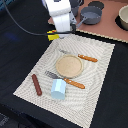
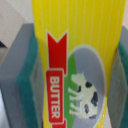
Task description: Interact with the objects in diverse but meaningful ways.
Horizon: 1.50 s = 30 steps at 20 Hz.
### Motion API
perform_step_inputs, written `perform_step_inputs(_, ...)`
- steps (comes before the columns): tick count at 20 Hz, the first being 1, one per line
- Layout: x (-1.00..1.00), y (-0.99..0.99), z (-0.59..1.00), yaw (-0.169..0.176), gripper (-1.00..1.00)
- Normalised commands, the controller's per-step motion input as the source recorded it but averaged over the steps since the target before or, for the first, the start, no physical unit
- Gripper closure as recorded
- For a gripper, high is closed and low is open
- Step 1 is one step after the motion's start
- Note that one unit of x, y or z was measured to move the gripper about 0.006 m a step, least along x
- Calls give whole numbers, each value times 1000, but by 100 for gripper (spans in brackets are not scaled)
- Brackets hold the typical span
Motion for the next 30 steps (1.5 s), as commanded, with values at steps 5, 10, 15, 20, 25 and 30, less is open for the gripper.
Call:
perform_step_inputs(5, 667, 591, 23, -1, 100)
perform_step_inputs(10, 630, 565, 0, -14, 100)
perform_step_inputs(15, 627, 418, 0, -61, 100)
perform_step_inputs(20, 859, 171, 439, -72, 100)
perform_step_inputs(25, 890, 119, 409, -60, 100)
perform_step_inputs(30, 901, 119, 431, -45, 100)
